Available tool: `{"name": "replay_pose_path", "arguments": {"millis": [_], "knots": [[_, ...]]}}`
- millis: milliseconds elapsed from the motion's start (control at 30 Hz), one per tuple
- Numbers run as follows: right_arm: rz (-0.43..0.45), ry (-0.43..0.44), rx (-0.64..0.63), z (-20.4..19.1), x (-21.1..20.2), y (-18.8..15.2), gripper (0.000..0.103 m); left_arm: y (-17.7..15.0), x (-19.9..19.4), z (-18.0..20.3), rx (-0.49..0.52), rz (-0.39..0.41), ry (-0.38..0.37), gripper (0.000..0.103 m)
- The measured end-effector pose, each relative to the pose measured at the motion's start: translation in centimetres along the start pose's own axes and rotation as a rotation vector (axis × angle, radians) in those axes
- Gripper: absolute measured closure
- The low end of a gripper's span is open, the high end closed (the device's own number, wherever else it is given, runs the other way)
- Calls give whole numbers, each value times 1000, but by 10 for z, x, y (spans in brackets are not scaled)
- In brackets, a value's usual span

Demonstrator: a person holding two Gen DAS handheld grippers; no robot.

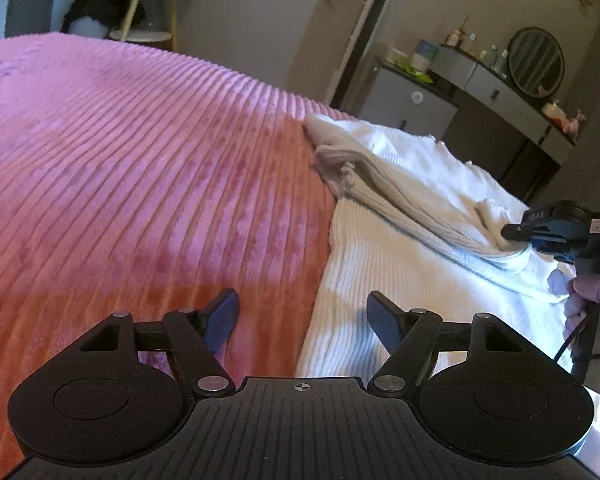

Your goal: Fold small clothes

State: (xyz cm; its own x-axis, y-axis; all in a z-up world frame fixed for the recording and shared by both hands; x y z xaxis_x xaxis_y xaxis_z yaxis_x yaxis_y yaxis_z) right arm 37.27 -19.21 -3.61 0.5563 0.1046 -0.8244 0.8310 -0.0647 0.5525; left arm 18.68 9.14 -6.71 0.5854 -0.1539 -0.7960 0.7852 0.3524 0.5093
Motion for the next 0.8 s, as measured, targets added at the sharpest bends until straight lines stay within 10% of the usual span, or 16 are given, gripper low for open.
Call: {"name": "replay_pose_path", "arguments": {"millis": [200, 267, 433, 800], "knots": [[332, 275, 179, 35, -83, -7, 96, 1, -4, -7, -64, 0, -43, 26], [375, 234, 258, 58, -92, -24, 95, 1, -5, -6, -69, 1, -43, 26], [93, 142, 380, 103, -45, -68, 90, -3, -3, 1, -34, 6, -14, 26], [103, 313, 522, 120, -33, -56, 84, -3, 0, 1, -34, 11, -19, 23]]}}
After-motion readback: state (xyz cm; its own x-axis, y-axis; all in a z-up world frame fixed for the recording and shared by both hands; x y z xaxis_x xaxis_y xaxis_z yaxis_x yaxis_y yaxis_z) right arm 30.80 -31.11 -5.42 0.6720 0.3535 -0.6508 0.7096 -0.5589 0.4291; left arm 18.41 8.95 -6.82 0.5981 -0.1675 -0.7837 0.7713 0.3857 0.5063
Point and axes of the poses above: each gripper's, at about its wrist camera, not at the fingertips, and x roughly the way its jaws point, z to its right, y to its top, the point moved 4 cm from there along x, roughly the way its jaws point, and after that the axes turned 15 degrees about -z, right-handed, at the moved point
